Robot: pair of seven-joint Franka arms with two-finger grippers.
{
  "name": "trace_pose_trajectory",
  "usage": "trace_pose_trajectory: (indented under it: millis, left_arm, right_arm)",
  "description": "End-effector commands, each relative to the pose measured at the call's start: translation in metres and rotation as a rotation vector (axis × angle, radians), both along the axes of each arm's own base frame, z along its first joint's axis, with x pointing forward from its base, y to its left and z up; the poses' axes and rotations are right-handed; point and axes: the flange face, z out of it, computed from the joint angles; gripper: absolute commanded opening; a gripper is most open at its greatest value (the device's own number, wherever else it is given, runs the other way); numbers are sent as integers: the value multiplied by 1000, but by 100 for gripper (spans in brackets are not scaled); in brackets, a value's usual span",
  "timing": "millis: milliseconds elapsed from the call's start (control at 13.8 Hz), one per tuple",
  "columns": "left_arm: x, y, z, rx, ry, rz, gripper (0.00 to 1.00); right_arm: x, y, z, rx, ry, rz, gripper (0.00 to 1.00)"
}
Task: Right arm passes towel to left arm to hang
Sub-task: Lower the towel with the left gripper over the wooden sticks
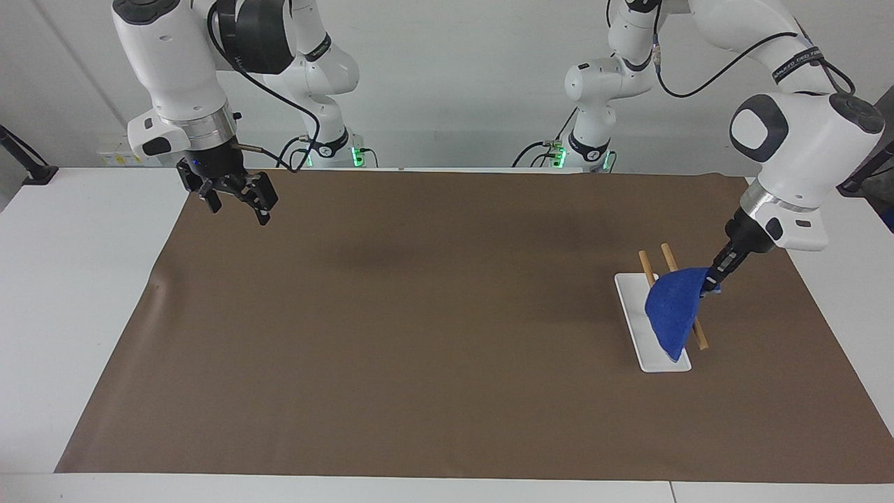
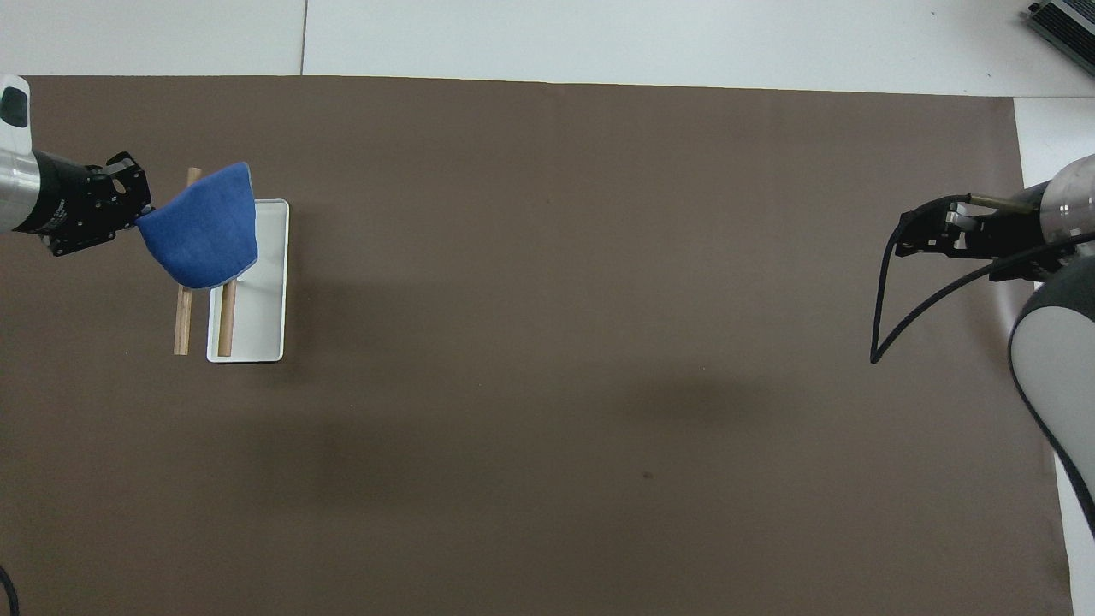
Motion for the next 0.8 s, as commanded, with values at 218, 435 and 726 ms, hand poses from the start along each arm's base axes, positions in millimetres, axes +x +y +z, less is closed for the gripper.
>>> trace_pose_trajectory:
  millis: [218,435,726]
  left_arm:
    - [-21,-8,-7,-4,38,-11,0]
    - [-35,-15,-25,33,56,-35,0]
    - [-28,-4,-25,187,-11,-79,0]
  right_arm:
    - [-6,-1,0,20,1,23,100]
    - [-8,-1,-1,19,5,28,100]
    - [-9,-1,-3,19,8,26,100]
